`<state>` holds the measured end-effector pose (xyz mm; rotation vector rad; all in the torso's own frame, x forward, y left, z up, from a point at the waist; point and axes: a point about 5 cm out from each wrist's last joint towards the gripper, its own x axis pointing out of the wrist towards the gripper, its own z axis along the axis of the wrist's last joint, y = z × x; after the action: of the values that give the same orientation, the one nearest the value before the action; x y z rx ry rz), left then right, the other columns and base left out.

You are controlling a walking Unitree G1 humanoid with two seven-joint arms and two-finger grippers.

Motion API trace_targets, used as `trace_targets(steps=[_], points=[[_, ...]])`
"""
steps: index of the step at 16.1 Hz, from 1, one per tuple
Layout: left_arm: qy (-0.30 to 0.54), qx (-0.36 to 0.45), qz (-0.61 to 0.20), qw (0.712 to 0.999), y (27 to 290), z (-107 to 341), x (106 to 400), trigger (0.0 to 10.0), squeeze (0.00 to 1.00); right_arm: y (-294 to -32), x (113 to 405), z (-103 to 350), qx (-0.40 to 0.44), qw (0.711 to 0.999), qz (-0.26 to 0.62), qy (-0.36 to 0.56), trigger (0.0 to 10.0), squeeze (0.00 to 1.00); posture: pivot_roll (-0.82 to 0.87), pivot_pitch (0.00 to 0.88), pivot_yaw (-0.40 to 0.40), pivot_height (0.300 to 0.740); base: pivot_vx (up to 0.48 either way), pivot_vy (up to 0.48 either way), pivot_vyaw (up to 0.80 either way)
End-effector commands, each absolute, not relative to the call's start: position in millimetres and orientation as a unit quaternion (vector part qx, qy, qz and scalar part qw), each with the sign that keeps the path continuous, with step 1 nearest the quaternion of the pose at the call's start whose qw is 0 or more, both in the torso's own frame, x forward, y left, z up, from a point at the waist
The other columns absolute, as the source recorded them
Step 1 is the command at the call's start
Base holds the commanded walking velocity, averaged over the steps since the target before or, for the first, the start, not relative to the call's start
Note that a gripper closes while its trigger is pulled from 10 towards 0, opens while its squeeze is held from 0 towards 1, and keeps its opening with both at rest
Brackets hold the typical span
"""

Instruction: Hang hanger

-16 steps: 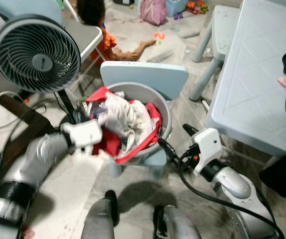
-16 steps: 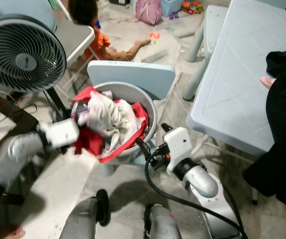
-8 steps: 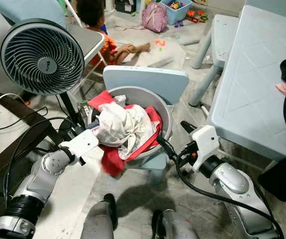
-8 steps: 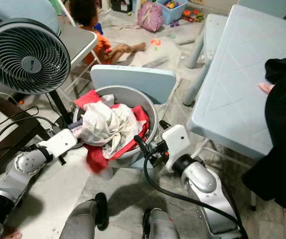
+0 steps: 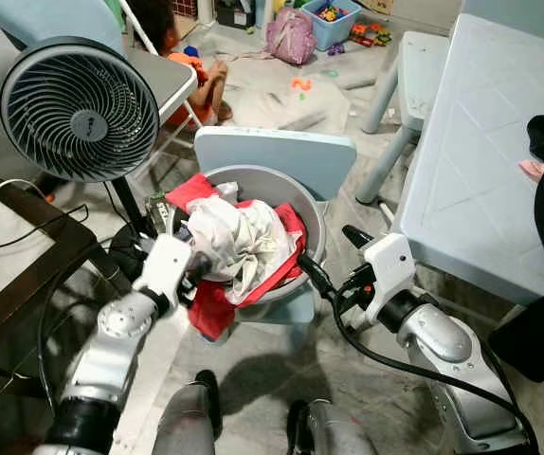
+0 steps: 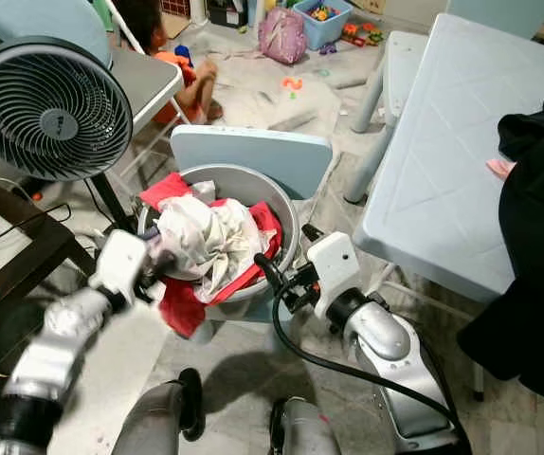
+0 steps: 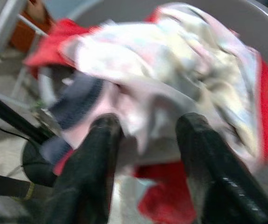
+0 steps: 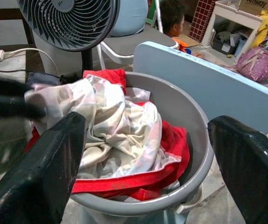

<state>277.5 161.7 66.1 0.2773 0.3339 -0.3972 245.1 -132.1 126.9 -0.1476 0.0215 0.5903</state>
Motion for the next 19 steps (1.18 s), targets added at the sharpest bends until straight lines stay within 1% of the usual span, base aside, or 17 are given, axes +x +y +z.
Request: trace_targets(steps=[1, 2, 4, 6, 7, 8, 10, 12, 13, 14, 17, 19], points=[[0.167, 0.141, -0.198, 0.956, 159, 67, 274, 10.0, 1.0, -134, 246, 125, -0.075, 0.954, 0.289, 0.013, 10.0, 0.0, -0.05, 0.156, -0.065, 0.74, 0.0, 0.0, 0.0], [0.164, 0.131, -0.177, 0.961, 160, 69, 270, 10.0, 1.0, -133, 246, 125, -0.075, 0.954, 0.291, 0.013, 10.0, 0.0, -0.04, 0.157, -0.066, 0.74, 0.0, 0.0, 0.0], [0.133, 0.125, -0.113, 0.977, 169, 76, 268, 10.0, 1.0, -131, 246, 125, -0.074, 0.952, 0.296, 0.012, 10.0, 0.0, -0.04, 0.158, -0.068, 0.74, 0.0, 0.0, 0.0], [0.121, 0.132, -0.076, 0.981, 177, 79, 267, 10.0, 0.98, -129, 247, 125, -0.075, 0.952, 0.298, 0.011, 10.0, 0.0, -0.04, 0.161, -0.071, 0.74, 0.0, 0.0, 0.0], [0.11, 0.111, -0.042, 0.987, 183, 83, 267, 10.0, 0.71, -129, 247, 125, -0.075, 0.951, 0.299, 0.011, 10.0, 0.0, -0.04, 0.161, -0.071, 0.74, 0.0, 0.0, 0.0], [0.11, 0.066, 0.012, 0.992, 193, 85, 266, 10.0, 1.0, -129, 248, 125, -0.075, 0.951, 0.299, 0.011, 10.0, 0.0, -0.04, 0.161, -0.071, 0.74, 0.0, 0.0, 0.0], [0.13, 0.031, 0.023, 0.991, 197, 80, 266, 10.0, 1.0, -128, 248, 125, -0.074, 0.951, 0.299, 0.01, 10.0, 0.0, -0.03, 0.161, -0.071, 0.74, 0.0, 0.0, 0.0], [0.13, 0.017, 0.006, 0.991, 198, 80, 273, 10.0, 1.0, -126, 248, 125, -0.074, 0.95, 0.303, 0.008, 10.0, 0.0, -0.03, 0.163, -0.073, 0.74, 0.0, 0.0, 0.0], [0.14, 0.003, -0.016, 0.99, 198, 79, 279, 10.0, 0.91, -126, 247, 125, -0.075, 0.95, 0.303, 0.008, 10.0, 0.0, -0.03, 0.163, -0.073, 0.74, 0.0, 0.0, 0.0], [0.14, -0.004, -0.015, 0.99, 197, 79, 280, 10.0, 0.0, -127, 247, 125, -0.075, 0.95, 0.303, 0.008, 10.0, 0.0, -0.04, 0.165, -0.073, 0.74, 0.0, 0.0, 0.0], [0.125, -0.028, -0.041, 0.991, 198, 85, 293, 10.0, 0.0, -130, 246, 126, -0.079, 0.951, 0.3, 0.009, 10.0, 0.0, -0.07, 0.166, -0.083, 0.74, 0.0, 0.0, 0.0], [0.128, -0.057, -0.065, 0.988, 193, 84, 302, 10.0, 0.0, -130, 244, 128, -0.084, 0.949, 0.304, 0.009, 10.0, 0.0, -0.08, 0.164, -0.088, 0.74, 0.0, 0.0, 0.0]])
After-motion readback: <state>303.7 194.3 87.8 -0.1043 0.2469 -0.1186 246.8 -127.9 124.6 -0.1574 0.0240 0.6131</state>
